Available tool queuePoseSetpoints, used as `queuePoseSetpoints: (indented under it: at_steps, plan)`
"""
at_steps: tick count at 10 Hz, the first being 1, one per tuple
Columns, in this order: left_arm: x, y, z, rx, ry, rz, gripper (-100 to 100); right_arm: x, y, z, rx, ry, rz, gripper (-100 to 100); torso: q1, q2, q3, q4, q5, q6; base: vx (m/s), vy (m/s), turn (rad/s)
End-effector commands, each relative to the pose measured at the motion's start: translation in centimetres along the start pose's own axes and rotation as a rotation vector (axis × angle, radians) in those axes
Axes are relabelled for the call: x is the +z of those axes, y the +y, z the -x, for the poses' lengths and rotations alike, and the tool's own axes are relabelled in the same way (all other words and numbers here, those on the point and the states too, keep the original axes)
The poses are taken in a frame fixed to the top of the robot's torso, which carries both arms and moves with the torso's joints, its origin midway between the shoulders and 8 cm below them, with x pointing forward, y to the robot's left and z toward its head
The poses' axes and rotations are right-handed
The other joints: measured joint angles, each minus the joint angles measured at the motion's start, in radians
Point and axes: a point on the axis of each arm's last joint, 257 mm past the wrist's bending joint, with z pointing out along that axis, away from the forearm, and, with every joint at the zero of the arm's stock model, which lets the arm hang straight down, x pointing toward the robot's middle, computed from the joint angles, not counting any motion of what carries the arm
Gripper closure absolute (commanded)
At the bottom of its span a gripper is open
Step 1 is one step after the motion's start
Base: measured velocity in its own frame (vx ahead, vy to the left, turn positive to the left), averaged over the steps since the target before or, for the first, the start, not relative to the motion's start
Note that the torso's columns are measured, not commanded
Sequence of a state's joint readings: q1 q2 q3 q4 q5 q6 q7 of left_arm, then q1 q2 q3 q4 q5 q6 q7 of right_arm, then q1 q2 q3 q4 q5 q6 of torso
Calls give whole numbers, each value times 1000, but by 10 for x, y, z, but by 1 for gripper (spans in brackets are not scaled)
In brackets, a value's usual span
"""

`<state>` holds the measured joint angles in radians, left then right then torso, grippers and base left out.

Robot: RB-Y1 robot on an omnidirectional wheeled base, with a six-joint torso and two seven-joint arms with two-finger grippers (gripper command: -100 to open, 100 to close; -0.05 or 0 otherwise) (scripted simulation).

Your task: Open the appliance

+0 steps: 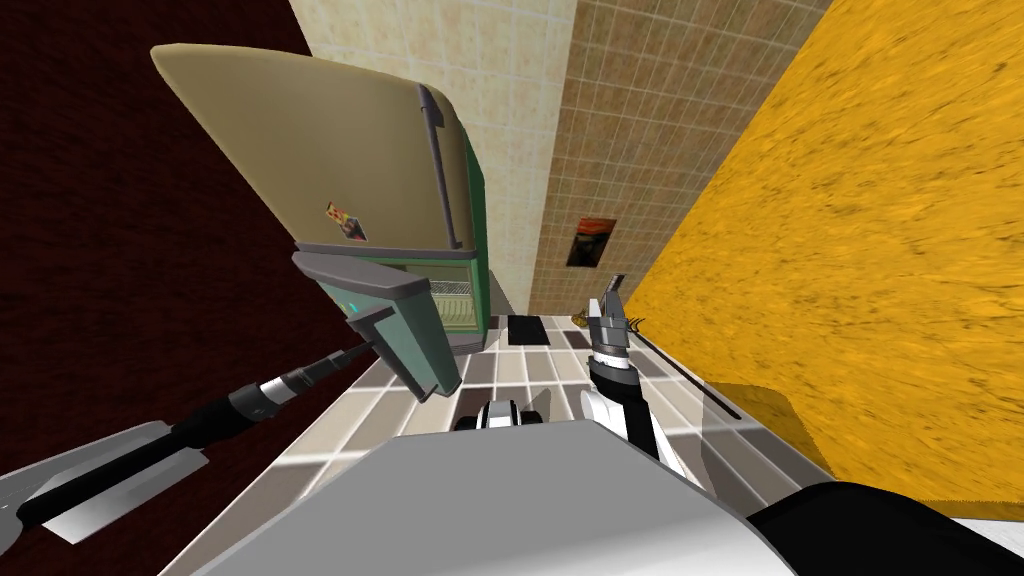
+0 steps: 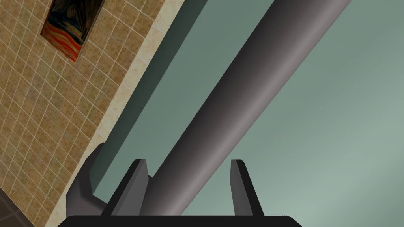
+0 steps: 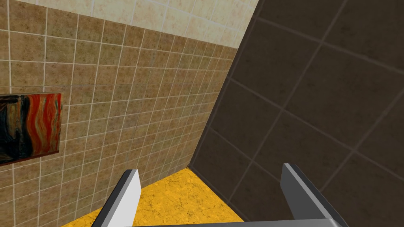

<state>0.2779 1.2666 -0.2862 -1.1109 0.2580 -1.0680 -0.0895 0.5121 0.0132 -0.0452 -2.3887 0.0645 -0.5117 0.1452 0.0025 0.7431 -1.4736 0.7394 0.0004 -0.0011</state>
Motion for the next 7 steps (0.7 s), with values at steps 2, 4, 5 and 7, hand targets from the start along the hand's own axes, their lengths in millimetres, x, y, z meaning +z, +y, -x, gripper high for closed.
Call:
queuePoseSetpoints:
  at_steps: [2, 4, 5, 7]
  plan:
    - [1, -22, -15, 10, 46, -71, 100, 0, 0, 0, 0, 0, 0, 0, 4, -7, -4, 0, -1, 1, -92, 222, 30]
    - [-2, -35, -24, 14, 73, -110, 100, 0, 0, 0, 0, 0, 0, 0, 3, -12, -7, -1, -2, 2, -77, 215, 25]
    - [-4, -47, -32, 17, 100, -149, 100, 0, 0, 0, 0, 0, 0, 0, 4, -14, -9, -1, -2, 3, -82, 261, 36]
    - [-8, -60, -40, 18, 125, -188, 100, 0, 0, 0, 0, 0, 0, 0, 8, -10, -6, 0, 0, 2, -128, 275, 32]
